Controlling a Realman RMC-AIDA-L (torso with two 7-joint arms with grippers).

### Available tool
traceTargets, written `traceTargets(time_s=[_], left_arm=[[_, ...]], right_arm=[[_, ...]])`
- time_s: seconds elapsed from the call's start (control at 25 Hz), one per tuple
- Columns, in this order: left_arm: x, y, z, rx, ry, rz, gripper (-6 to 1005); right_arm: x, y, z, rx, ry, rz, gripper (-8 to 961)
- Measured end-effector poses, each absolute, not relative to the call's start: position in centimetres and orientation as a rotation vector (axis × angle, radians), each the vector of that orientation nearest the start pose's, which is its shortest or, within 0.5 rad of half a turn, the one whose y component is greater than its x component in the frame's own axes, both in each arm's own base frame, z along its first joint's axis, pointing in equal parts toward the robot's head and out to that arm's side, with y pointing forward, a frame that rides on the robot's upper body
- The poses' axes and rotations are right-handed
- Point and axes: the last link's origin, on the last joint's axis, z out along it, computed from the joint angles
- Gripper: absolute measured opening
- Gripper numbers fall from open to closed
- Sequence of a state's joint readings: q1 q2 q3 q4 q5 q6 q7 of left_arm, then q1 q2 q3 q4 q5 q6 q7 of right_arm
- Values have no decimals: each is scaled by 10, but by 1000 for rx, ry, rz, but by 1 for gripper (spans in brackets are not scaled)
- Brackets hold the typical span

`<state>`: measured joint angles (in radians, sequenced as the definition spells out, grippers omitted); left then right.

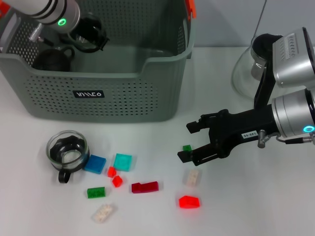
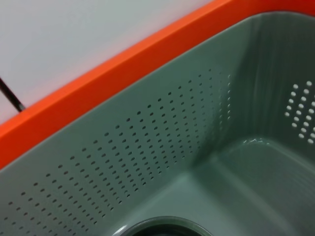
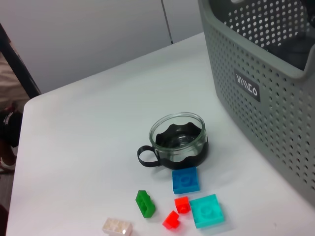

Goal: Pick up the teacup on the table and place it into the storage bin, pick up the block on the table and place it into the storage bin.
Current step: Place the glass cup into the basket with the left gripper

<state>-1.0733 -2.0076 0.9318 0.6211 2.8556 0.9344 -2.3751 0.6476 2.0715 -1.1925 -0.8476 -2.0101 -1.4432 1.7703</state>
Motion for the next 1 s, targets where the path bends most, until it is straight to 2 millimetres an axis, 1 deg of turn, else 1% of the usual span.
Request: traceTargets(time_s=[0.16, 0.48, 0.68, 1.0], left_arm=[[-177, 494, 15, -2266, -725, 320, 83], [-182, 491, 8, -2263, -720, 322, 107], [-183, 488, 2, -2268, -686, 346, 122], [-180, 489, 3, -2266, -675, 334, 147]], right_arm=[[187, 354, -41, -3028, 559, 263, 942], [188, 354, -42, -3024, 562, 261, 942], [190, 354, -44, -3019, 559, 239, 942], [189, 355, -45, -3018, 551, 225, 942]])
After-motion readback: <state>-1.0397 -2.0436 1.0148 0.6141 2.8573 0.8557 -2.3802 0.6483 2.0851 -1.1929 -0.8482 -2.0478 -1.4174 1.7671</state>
